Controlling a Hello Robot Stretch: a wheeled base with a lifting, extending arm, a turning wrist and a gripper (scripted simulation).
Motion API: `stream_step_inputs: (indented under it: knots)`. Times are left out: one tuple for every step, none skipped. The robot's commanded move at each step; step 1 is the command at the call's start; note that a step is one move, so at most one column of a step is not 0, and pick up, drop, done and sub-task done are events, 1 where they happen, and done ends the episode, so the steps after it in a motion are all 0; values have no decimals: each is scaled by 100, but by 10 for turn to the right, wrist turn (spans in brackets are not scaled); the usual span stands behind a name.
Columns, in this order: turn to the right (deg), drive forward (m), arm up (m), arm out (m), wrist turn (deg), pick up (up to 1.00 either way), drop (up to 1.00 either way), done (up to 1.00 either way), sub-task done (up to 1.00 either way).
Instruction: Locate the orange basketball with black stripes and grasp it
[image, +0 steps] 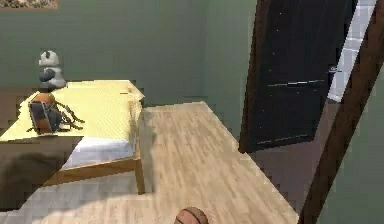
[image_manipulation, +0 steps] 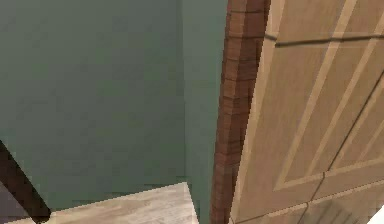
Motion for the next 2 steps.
stream_step_inputs:
  knots:
    - [60, 0, 0, 0, 0, 0, 0, 0, 0]
    - [0, 10, 0, 0, 0, 0, 0, 0, 0]
